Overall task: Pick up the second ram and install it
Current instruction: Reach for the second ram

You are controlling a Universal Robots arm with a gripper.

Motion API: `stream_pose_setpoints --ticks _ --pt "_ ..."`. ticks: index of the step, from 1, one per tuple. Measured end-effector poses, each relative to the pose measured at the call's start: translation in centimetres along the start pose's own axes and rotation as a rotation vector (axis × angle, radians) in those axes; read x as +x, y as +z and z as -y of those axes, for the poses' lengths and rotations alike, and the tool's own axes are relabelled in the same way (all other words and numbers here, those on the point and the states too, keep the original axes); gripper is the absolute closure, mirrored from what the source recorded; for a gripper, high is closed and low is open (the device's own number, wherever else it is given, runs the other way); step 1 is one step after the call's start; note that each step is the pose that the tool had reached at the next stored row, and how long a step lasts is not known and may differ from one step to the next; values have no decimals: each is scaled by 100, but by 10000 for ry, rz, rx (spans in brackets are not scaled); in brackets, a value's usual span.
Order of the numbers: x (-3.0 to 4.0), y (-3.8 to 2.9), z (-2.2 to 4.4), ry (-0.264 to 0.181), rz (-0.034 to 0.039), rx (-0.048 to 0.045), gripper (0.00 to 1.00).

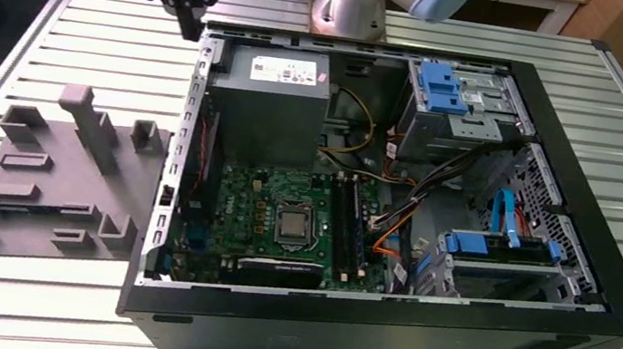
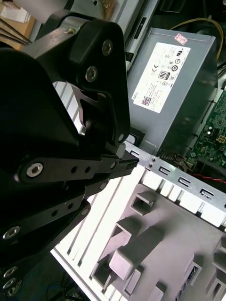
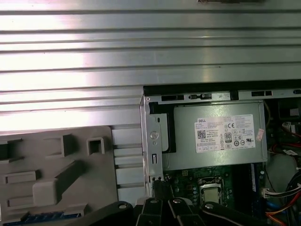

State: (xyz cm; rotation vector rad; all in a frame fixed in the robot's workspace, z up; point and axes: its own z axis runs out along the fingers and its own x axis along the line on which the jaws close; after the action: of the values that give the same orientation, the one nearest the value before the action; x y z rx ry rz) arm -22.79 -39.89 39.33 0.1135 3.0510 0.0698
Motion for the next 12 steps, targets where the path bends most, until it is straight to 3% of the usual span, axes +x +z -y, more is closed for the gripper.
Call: stream_pose_setpoints --ticks 12 --pt "150 -13 11 -1 27 -2 89"
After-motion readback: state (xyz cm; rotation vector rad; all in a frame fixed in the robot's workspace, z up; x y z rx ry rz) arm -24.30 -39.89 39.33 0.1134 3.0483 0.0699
